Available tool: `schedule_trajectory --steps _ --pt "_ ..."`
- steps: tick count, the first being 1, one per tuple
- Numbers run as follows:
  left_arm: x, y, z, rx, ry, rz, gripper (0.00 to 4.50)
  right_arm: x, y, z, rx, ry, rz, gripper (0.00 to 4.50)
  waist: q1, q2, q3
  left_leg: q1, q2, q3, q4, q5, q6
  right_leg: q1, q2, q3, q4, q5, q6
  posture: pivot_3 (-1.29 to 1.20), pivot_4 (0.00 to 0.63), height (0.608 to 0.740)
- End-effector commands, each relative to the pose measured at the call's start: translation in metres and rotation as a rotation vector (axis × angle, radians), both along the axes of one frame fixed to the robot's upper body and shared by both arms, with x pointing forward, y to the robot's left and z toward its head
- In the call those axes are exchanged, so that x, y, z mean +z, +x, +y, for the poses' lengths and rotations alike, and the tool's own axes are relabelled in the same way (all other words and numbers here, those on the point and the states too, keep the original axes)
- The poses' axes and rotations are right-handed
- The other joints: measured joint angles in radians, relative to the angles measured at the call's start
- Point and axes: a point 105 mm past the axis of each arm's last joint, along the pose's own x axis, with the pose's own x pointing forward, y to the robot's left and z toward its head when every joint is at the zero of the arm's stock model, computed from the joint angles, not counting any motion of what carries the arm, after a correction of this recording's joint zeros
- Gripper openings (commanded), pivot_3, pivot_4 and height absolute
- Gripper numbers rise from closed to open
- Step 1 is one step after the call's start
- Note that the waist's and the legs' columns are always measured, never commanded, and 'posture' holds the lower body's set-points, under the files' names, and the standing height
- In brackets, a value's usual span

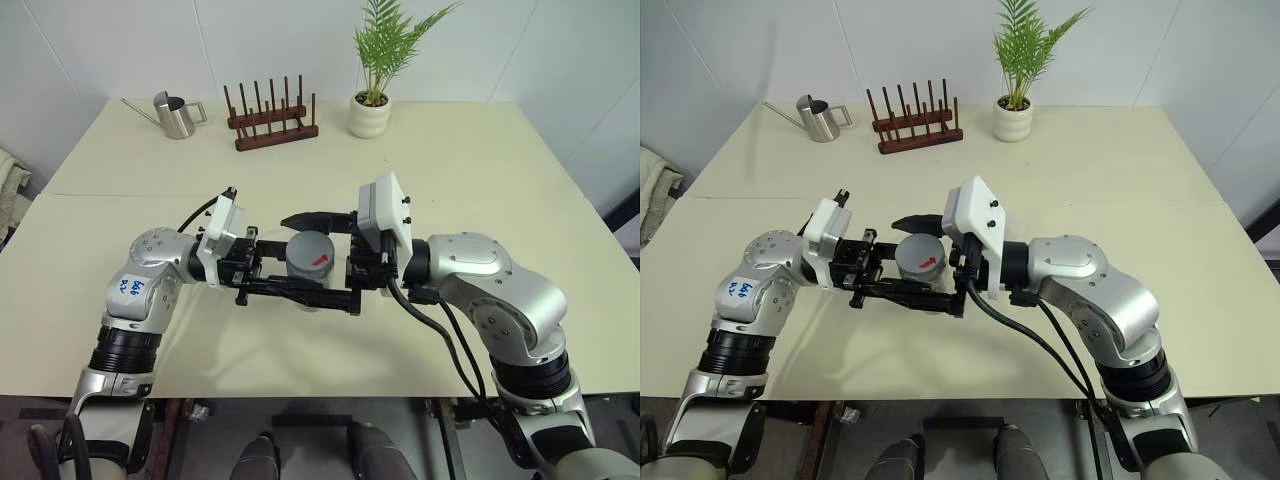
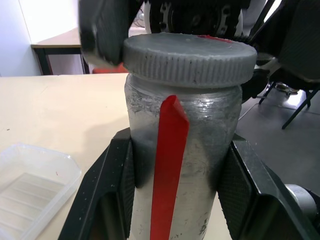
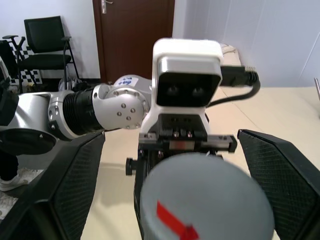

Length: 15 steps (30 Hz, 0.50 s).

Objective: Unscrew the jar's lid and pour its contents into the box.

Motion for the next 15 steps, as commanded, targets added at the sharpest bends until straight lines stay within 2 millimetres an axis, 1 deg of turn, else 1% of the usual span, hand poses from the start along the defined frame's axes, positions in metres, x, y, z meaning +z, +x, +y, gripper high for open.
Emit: schedule_trajectory --steps 1,15 --pt "0.009 -0.002 -0.001 -0.006 0.007 -0.061 1.85 0.011 -0.004 0.003 0.014 0.025 -0.054 4.46 -0.001 0.000 0.000 0.000 0.000 0.000 0.000 0.000 0.000 0.000 0.000 0.000 0.000 0.000 0.000 0.00 0.150 0.740" --pt "0.008 -0.003 -0.005 -0.017 0.006 -0.092 1.85 0.006 0.014 0.010 -0.071 0.010 -0.035 4.46 -0.001 0.000 0.000 0.000 0.000 0.000 0.000 0.000 0.000 0.000 0.000 0.000 0.001 0.000 0.000 0.00 0.150 0.740"
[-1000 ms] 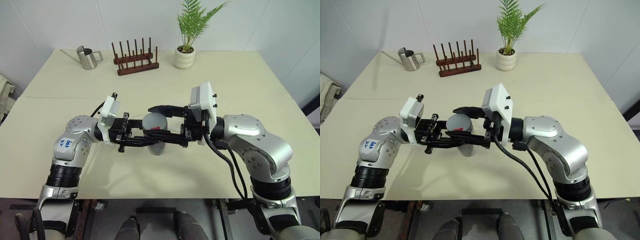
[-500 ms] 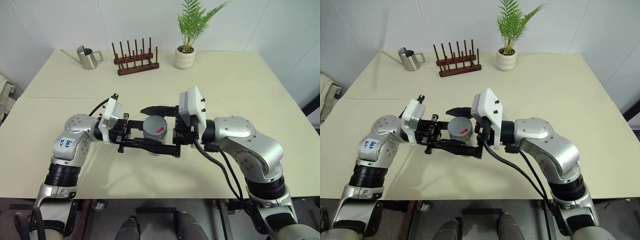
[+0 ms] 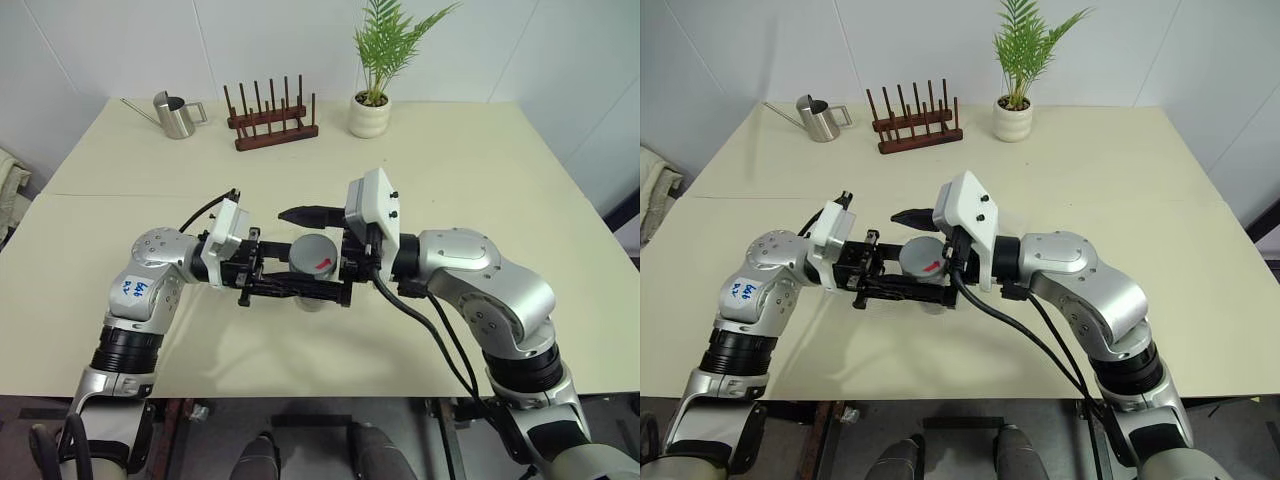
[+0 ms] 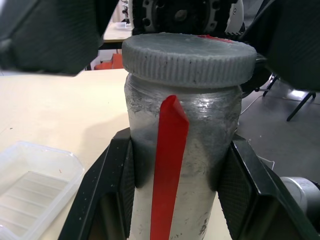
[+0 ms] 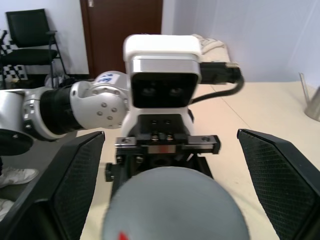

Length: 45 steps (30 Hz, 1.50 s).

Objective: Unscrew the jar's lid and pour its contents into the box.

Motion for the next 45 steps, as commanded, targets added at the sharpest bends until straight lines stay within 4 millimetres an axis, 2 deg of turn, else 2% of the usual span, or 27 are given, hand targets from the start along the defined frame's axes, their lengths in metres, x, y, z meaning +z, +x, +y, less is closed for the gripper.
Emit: schedule_trajectory --steps 1,9,22,45 --pt "0.009 -0.004 -0.004 -0.021 -0.008 -0.053 1.85 0.010 -0.002 0.005 -0.002 0.022 -0.046 4.46 0.000 0.000 0.000 0.000 0.000 0.000 0.000 0.000 0.000 0.000 0.000 0.000 0.000 0.000 0.000 0.00 0.150 0.740" --pt "0.007 -0.004 -0.003 -0.017 -0.017 -0.043 1.85 0.012 0.004 0.002 -0.039 0.025 -0.034 4.46 0.000 0.000 0.000 0.000 0.000 0.000 0.000 0.000 0.000 0.000 0.000 0.000 0.001 0.000 0.000 0.00 0.150 0.740" --pt "0.005 -0.002 0.004 0.015 -0.023 -0.027 1.85 0.016 0.013 -0.026 -0.158 0.020 -0.031 4.46 0.001 0.000 0.000 0.000 0.000 0.000 0.001 0.000 0.000 0.000 0.000 0.000 0.002 0.000 0.000 0.00 0.150 0.740" --pt "0.013 0.010 0.016 0.069 -0.076 0.021 1.85 0.018 0.002 -0.074 -0.310 -0.033 -0.017 4.46 0.002 0.000 0.000 0.000 0.000 0.000 0.001 0.000 0.001 0.000 0.000 0.000 0.002 0.000 0.000 0.00 0.150 0.740"
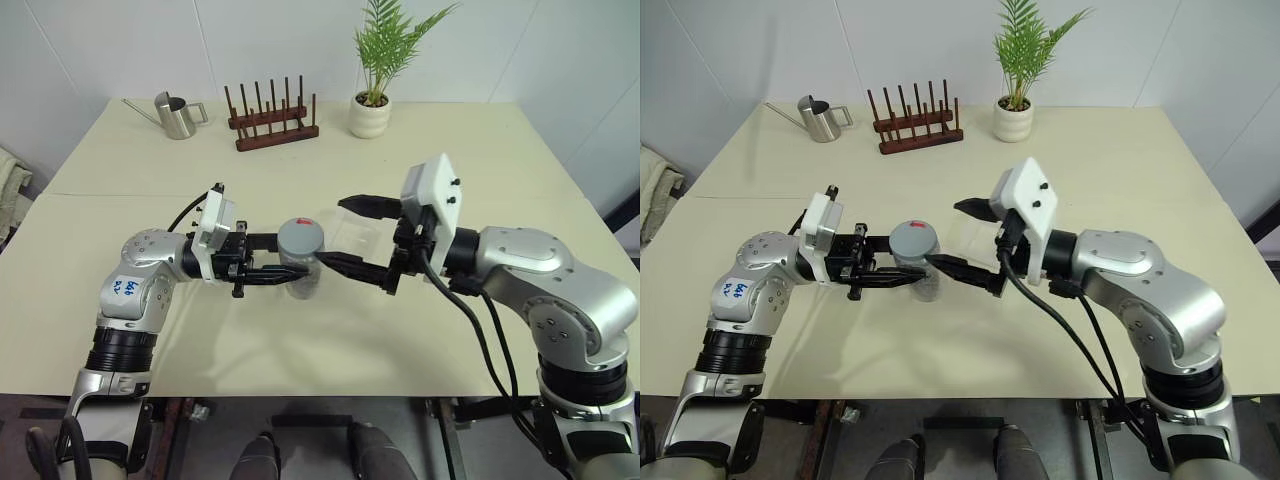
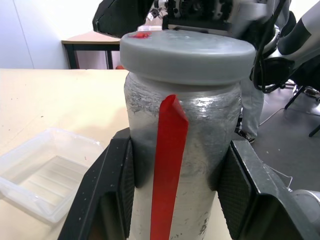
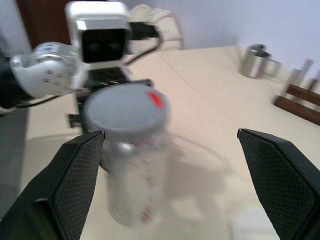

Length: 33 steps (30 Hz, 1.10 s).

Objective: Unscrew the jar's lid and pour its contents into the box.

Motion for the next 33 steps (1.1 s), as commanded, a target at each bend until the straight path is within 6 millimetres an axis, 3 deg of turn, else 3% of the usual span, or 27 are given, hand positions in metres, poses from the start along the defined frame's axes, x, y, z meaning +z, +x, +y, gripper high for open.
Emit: schedule_trajectory --steps 1,8,16,23,33 --pt "0.011 0.001 0.004 -0.007 -0.026 -0.023 1.85 0.011 -0.008 -0.006 -0.008 0.005 -0.048 4.46 -0.001 0.000 0.000 0.000 0.000 0.000 0.000 0.000 0.000 0.000 0.000 0.000 0.000 0.000 0.000 0.00 0.150 0.740" --pt "0.011 0.003 0.004 -0.012 -0.029 -0.009 1.85 0.022 -0.011 -0.007 0.003 0.032 -0.065 4.46 0.000 0.000 0.000 0.000 0.000 0.000 0.000 0.000 0.000 0.000 0.000 0.000 0.000 0.000 0.000 0.00 0.150 0.740" --pt "0.012 0.002 0.000 -0.048 -0.040 0.021 1.85 0.033 -0.012 0.019 0.074 0.127 -0.059 4.46 -0.002 0.000 0.000 0.000 0.000 0.000 0.000 0.000 0.000 0.000 0.000 0.000 0.001 0.000 0.000 0.00 0.150 0.740" --pt "0.012 0.002 -0.003 -0.051 -0.032 0.016 1.85 0.026 -0.017 0.054 0.177 0.164 -0.006 4.46 -0.003 0.000 0.000 0.000 0.000 0.000 0.000 0.000 0.000 0.000 0.000 0.000 0.001 0.000 0.000 0.00 0.150 0.740" --pt "0.009 0.002 -0.005 -0.050 -0.017 -0.006 1.85 0.017 -0.010 0.071 0.186 0.156 0.027 4.46 -0.002 0.000 0.000 0.000 0.000 -0.001 0.000 0.000 0.000 -0.001 0.000 0.000 0.002 0.000 0.000 0.00 0.150 0.740"
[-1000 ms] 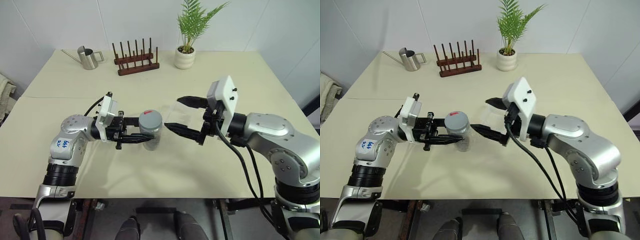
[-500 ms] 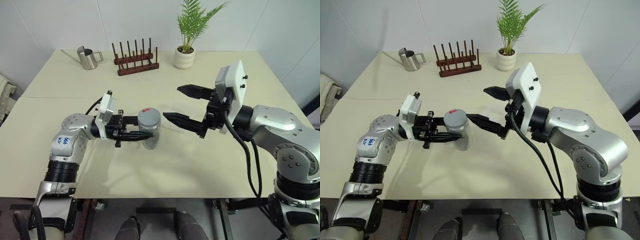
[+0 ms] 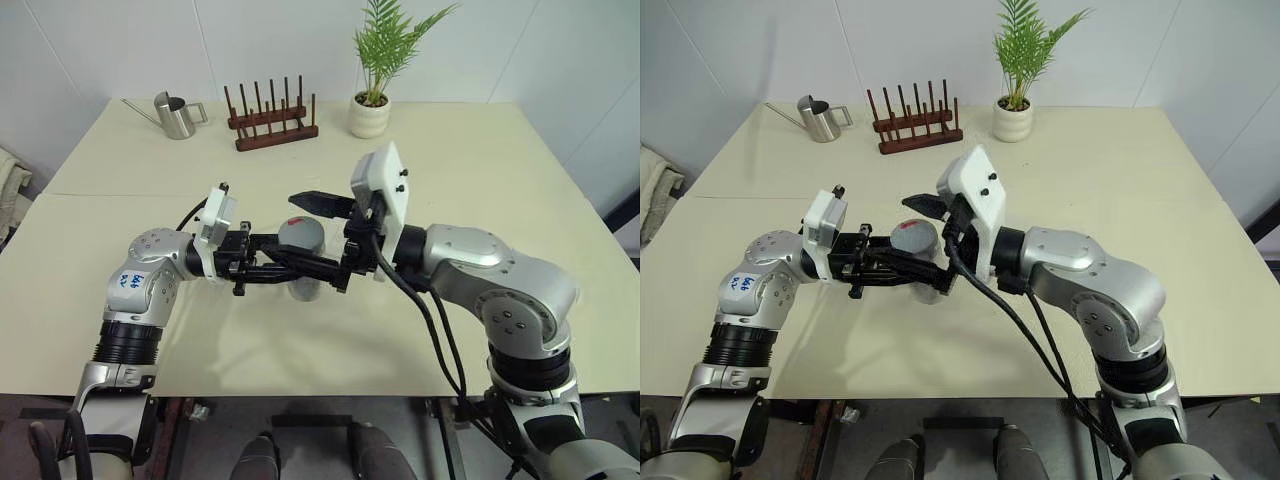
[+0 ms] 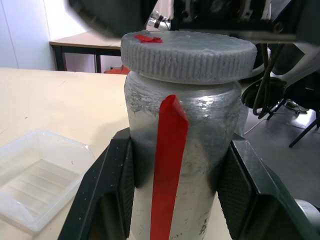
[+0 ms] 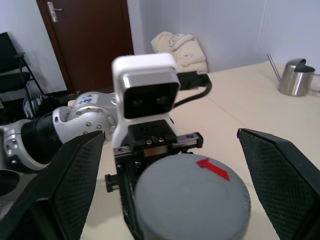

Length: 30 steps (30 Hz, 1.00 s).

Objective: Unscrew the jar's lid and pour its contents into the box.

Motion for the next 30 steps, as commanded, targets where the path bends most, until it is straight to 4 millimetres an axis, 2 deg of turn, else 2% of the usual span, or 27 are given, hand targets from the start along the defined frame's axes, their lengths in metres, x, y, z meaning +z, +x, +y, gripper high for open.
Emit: schedule_trajectory --steps 1,14,30 --pt "0.010 -0.004 -0.003 -0.018 0.008 -0.068 1.85 0.012 -0.003 0.005 0.012 0.024 -0.057 4.46 -0.001 0.000 0.000 0.000 0.000 0.000 0.000 0.000 0.000 0.000 0.000 0.000 0.000 0.000 0.000 0.00 0.150 0.740" --pt "0.005 -0.004 -0.004 -0.021 0.039 -0.100 1.85 0.005 0.006 0.000 -0.022 -0.008 -0.063 4.46 -0.001 0.000 0.000 0.000 0.000 0.000 0.000 0.000 0.000 0.000 0.000 0.000 0.000 0.000 0.000 0.00 0.150 0.740" --pt "0.007 -0.003 -0.005 -0.020 0.031 -0.108 1.85 -0.002 0.005 -0.007 -0.045 -0.033 -0.059 4.46 -0.001 0.000 0.000 0.000 0.000 0.000 0.000 0.000 0.000 0.000 0.000 0.000 0.000 0.000 0.000 0.00 0.150 0.740"
